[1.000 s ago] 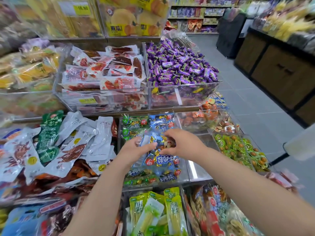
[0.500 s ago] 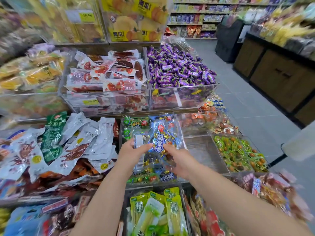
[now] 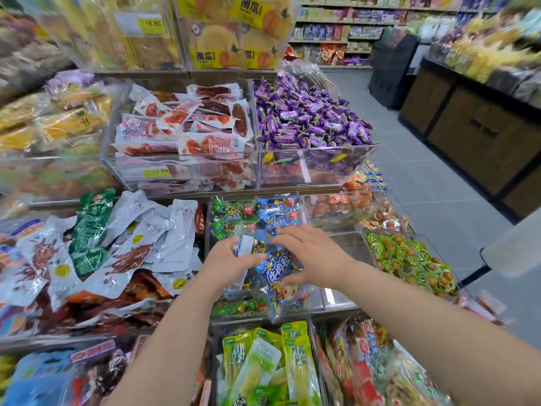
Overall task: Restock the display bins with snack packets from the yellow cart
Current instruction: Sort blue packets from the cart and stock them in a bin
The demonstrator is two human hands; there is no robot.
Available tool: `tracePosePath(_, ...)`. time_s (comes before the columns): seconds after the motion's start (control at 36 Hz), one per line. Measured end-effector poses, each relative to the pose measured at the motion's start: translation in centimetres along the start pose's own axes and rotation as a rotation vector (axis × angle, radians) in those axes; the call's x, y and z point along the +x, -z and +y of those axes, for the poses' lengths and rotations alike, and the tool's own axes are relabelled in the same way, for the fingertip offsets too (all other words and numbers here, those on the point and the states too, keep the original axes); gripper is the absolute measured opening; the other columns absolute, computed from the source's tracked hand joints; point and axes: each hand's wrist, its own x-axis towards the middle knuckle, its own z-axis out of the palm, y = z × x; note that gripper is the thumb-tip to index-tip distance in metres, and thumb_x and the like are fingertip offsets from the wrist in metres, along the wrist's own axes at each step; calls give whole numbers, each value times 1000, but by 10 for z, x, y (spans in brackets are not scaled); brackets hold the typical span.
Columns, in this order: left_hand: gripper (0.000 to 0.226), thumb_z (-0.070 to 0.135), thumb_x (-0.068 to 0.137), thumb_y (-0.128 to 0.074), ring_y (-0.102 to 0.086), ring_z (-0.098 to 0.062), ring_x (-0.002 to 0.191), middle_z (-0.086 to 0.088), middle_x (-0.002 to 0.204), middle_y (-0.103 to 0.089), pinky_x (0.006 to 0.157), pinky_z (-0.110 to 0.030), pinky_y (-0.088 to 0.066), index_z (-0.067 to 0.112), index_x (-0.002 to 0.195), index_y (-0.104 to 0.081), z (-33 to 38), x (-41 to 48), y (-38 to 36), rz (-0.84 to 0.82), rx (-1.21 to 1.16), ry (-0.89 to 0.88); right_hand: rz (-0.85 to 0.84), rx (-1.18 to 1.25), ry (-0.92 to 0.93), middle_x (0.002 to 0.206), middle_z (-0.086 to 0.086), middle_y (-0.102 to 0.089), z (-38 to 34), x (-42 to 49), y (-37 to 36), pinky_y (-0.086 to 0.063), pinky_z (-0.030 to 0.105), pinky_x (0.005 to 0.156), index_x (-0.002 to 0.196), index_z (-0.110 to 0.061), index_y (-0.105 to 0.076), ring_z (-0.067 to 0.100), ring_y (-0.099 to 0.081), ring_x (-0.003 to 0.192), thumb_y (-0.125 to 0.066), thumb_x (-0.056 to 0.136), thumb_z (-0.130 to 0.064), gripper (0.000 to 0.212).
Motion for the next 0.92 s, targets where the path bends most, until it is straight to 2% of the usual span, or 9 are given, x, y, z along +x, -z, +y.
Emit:
tracePosePath(0.11,43,45,71,-81,-58,-7,101,16,109,-61,89,-31,-46,27,106,-63,-9,-1,-7,-12,-23,34,-60,-57,-41,124,-4,-47,5,5,-4,-24,34,93,124,-27,-40,19,-35,117,-66,56,-74,88)
tracePosePath(0.19,15,47,78,-73,-64,-9,93,21,90,-69,70,-22,-45,35,86,-68,-11,2,-8,61,-11,11,-127,-58,-96,116,2,-53,9,8,-5,-35,35,84,123,-22,-38,22,-43,106,-67,58,-73,87)
tracePosePath(0.22,15,46,81,-71,-63,-7,93,22,92,-67,70,-22,-45,34,89,-66,-12,4,-7,93,-32,14,-148,-47,-118,113,3,-55,11,9,-6,-36,35,81,121,-21,-39,23,-46,103,-66,61,-72,84)
tracePosePath(0.28,46,48,82,-68,-58,-14,111,9,122,-62,91,-32,-48,24,120,-59,-17,8,-2,167,-89,56,-183,-17,-158,110,3,-57,17,7,-7,-34,34,75,117,-20,-43,24,-49,102,-64,67,-69,73)
tracePosePath(0.33,75,49,83,-67,-46,-22,129,-7,146,-45,104,-38,-38,12,143,-42,-22,12,5,283,-152,101,-208,-38,-179,108,3,-59,25,7,-7,-34,35,75,119,-19,-49,25,-51,104,-60,75,-66,65)
tracePosePath(0.44,83,45,85,-67,-38,-23,135,-9,153,-34,91,-30,-29,10,150,-28,-33,16,22,504,-276,161,-135,-14,-251,95,1,-55,39,14,-2,-37,34,69,98,-18,-51,25,-54,98,-58,84,-55,41)
tracePosePath(0.58,84,44,86,-66,-35,-25,138,-8,155,-30,90,-30,-28,11,151,-25,-41,18,34,582,-341,198,16,-114,-308,109,5,-59,50,43,14,-40,36,79,114,-18,-55,26,-53,107,-58,85,-51,44)
tracePosePath(0.81,88,51,84,-65,-32,-28,140,-8,156,-28,107,-42,-30,11,151,-24,-45,18,31,529,-274,228,-162,-405,-31,129,8,-49,29,84,-18,-31,42,101,124,-13,-52,28,-38,123,-59,85,-49,53)
tracePosePath(0.92,88,48,84,-66,-31,-27,141,-8,156,-28,108,-41,-29,10,151,-23,-45,18,27,496,-294,241,-219,-385,-12,133,12,-42,23,100,-31,-32,44,100,128,-10,-46,30,-37,125,-61,87,-40,54)
